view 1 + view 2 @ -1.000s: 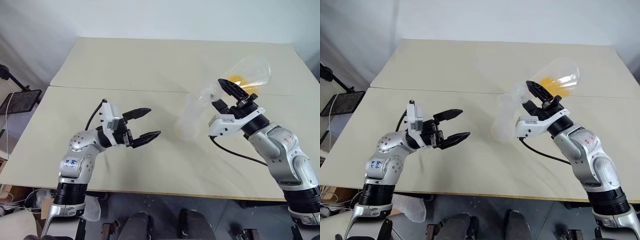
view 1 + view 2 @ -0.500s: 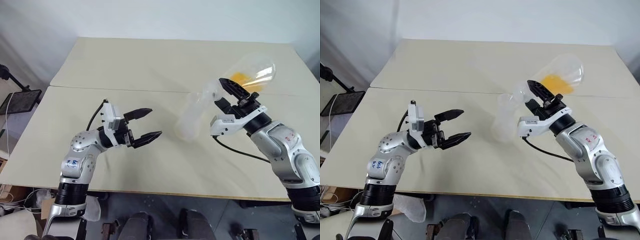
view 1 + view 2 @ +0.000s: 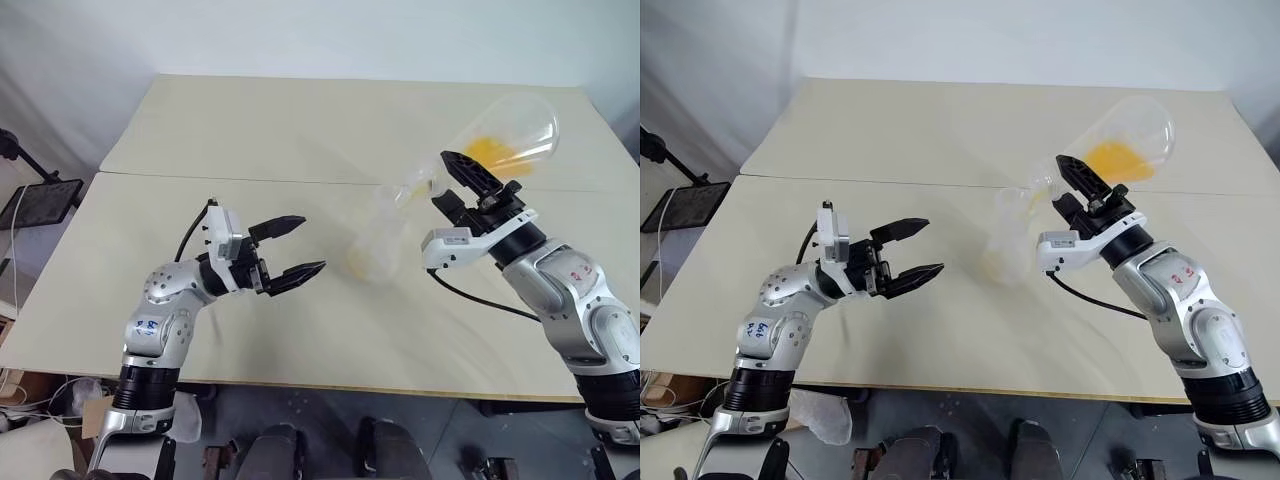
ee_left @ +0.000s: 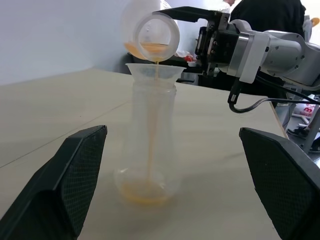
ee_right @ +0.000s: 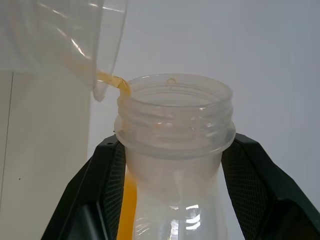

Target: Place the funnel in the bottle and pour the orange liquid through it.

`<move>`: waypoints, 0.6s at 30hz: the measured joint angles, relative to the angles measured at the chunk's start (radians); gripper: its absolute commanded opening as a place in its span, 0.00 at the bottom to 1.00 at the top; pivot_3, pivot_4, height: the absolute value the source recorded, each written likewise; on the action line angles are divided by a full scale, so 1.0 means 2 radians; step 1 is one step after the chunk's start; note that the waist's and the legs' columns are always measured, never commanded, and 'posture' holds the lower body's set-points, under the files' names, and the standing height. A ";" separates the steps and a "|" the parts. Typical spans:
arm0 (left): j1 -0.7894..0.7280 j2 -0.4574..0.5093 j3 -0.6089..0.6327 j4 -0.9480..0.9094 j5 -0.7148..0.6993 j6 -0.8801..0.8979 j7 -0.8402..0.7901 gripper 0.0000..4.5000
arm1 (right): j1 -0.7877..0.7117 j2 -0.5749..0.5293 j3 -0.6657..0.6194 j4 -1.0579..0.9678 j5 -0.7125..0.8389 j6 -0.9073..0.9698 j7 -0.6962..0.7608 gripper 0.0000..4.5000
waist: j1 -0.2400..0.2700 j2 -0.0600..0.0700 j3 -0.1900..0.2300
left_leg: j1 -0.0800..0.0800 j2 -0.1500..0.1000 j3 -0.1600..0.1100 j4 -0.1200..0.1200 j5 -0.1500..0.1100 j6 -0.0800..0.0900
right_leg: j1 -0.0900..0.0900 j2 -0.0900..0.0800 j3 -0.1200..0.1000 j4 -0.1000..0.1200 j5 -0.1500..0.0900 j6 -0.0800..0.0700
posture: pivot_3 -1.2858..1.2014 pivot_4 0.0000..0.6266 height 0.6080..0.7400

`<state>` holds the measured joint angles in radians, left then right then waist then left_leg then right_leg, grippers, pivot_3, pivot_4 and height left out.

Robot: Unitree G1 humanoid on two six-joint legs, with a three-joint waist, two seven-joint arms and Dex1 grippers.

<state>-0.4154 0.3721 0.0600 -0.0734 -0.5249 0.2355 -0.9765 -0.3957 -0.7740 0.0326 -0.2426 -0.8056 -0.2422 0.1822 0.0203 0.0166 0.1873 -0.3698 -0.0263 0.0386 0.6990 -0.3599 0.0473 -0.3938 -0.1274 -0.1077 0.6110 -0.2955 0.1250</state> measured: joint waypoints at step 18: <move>0.000 -0.002 0.000 0.000 0.000 -0.010 0.001 1.00 | -0.007 -0.005 0.000 0.002 -0.010 -0.019 -0.010 0.54 | 0.000 0.000 0.000 | 0.000 0.000 0.000 0.000 0.000 0.000 | 0.000 0.000 0.000 0.000 0.000 0.000 | 0.52 0.24 1.00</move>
<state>-0.4153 0.3688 0.0599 -0.0730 -0.5248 0.2161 -0.9743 -0.4101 -0.7831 0.0327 -0.2377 -0.8261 -0.2798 0.1628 0.0201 0.0166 0.1873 -0.3698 -0.0262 0.0386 0.6990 -0.3598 0.0472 -0.3938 -0.1274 -0.1076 0.6110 -0.2955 0.1251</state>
